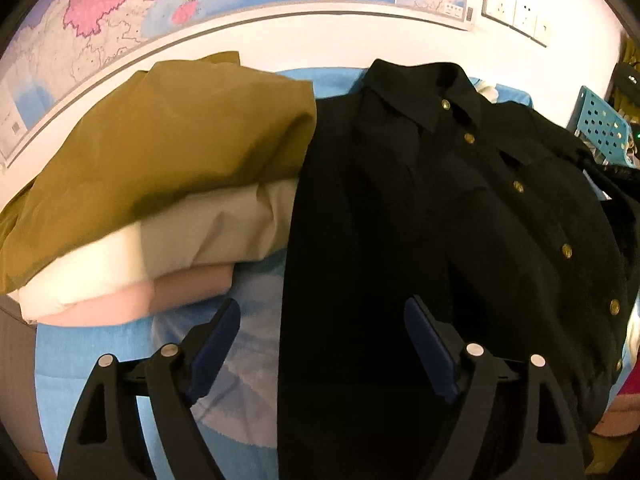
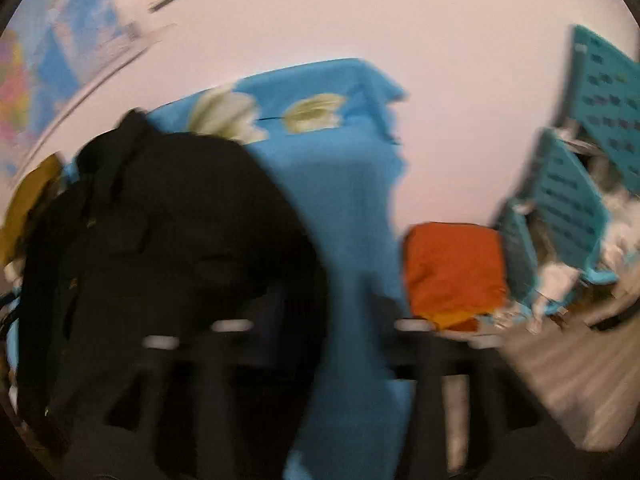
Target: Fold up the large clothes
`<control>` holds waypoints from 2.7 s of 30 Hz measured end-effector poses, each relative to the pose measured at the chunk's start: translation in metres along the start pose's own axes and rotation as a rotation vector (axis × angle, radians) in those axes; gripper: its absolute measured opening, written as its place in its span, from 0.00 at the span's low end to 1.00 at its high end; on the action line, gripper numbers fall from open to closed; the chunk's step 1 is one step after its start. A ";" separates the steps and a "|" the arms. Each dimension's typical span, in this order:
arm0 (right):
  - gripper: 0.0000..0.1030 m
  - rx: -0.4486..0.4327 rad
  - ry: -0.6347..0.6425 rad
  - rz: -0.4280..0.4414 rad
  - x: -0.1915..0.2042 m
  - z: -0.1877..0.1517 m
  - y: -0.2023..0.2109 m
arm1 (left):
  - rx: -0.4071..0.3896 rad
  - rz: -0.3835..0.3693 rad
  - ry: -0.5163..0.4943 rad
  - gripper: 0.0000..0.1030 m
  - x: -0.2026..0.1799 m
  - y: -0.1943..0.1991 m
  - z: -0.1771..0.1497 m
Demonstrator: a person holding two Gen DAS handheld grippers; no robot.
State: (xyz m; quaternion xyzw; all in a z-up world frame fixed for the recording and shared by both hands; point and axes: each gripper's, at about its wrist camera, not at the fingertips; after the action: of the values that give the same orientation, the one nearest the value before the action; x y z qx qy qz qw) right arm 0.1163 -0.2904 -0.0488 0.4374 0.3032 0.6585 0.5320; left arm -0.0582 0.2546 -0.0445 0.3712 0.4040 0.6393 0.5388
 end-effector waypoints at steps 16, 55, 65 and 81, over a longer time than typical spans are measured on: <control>0.21 -0.054 0.230 0.286 0.043 -0.108 0.062 | 0.086 -0.063 -0.079 0.04 -0.016 -0.013 -0.037; 0.46 -0.002 0.275 0.219 0.084 -0.153 0.045 | -0.007 -0.437 -0.066 0.84 -0.072 0.013 -0.104; 0.69 -0.032 0.256 0.077 0.088 -0.155 0.054 | 0.035 -0.547 -0.079 0.93 -0.069 -0.001 -0.108; 0.70 -0.088 0.381 -0.006 0.131 -0.133 0.039 | 0.044 -0.608 -0.032 0.75 -0.073 -0.008 -0.097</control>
State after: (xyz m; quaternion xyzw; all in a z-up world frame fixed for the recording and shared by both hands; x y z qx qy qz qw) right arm -0.0268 -0.1648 -0.0390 0.2800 0.3708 0.7404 0.4857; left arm -0.1329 0.1714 -0.0934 0.2547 0.5018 0.4341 0.7035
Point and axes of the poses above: each gripper's, at about its wrist camera, not at the fingertips, and y roughly against the way its jaws point, x to its left, z to its top, and after that the axes turned 10 degrees about x, right-handed
